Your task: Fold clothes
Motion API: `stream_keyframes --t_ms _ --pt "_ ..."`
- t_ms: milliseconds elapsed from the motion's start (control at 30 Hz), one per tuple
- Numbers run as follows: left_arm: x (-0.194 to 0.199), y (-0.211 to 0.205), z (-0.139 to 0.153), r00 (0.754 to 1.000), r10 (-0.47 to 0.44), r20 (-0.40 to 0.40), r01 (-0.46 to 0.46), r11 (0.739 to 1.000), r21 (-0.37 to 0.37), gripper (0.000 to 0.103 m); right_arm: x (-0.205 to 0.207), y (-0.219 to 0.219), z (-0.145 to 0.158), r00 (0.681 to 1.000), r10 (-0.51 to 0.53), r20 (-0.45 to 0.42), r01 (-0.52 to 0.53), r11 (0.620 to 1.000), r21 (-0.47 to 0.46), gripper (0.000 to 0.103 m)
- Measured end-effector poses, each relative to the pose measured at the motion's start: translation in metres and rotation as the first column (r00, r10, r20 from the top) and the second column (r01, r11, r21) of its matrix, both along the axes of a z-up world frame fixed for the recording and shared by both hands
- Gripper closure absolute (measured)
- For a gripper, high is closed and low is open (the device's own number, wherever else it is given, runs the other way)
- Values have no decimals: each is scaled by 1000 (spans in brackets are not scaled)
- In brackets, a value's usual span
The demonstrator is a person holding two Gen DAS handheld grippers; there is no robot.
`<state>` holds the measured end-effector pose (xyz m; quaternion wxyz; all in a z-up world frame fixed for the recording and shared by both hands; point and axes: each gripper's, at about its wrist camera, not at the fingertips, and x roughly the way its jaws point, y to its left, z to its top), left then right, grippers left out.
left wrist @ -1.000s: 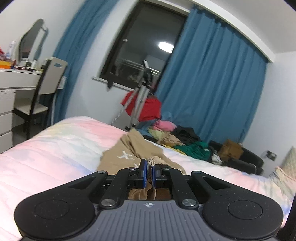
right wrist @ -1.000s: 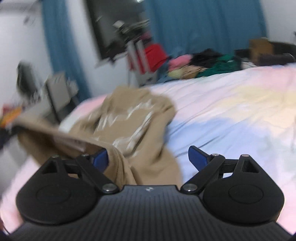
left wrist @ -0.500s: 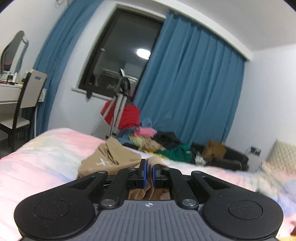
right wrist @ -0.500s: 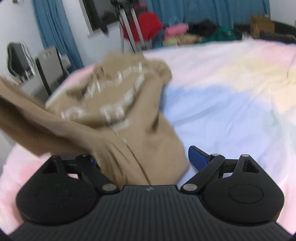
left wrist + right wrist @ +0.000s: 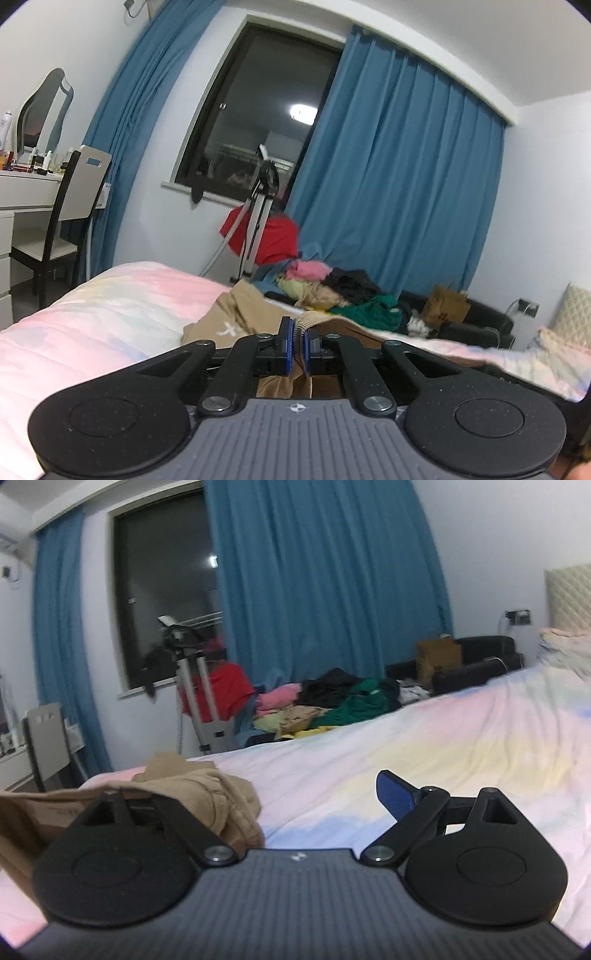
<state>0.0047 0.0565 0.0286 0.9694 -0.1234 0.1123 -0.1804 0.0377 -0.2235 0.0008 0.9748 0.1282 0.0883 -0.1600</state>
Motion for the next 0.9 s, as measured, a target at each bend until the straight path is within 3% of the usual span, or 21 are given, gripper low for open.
stream_keyframes --t_ms 33,100,167,367,500,567,733,900 --pt "2 -1 -2 1000 -5 -21 5 1000 7 97 4 -1 -3 999 38 -23 -37 999 26 42" --pt "7 -6 -7 998 -15 -63 17 999 35 96 11 -3 -10 994 89 -70 -84 994 71 80" --pt "10 -12 -14 996 -13 -92 20 997 78 96 16 -1 -17 987 121 -103 -111 989 95 91" --pt "24 -24 -34 986 -3 -165 33 984 178 94 15 5 -8 986 156 -54 -149 982 116 91" --pt "33 -39 -52 979 18 -205 43 956 289 83 13 5 -3 987 158 -22 -154 980 126 91" --pt "36 -49 -62 982 41 -187 31 928 371 78 12 4 -1 987 161 -14 -158 979 126 91" --pt "39 -78 -85 989 79 -128 9 820 573 62 9 6 5 986 169 6 -169 982 84 90" --pt "35 -91 -96 996 41 -79 18 773 634 60 5 10 10 982 183 40 -185 982 45 90"
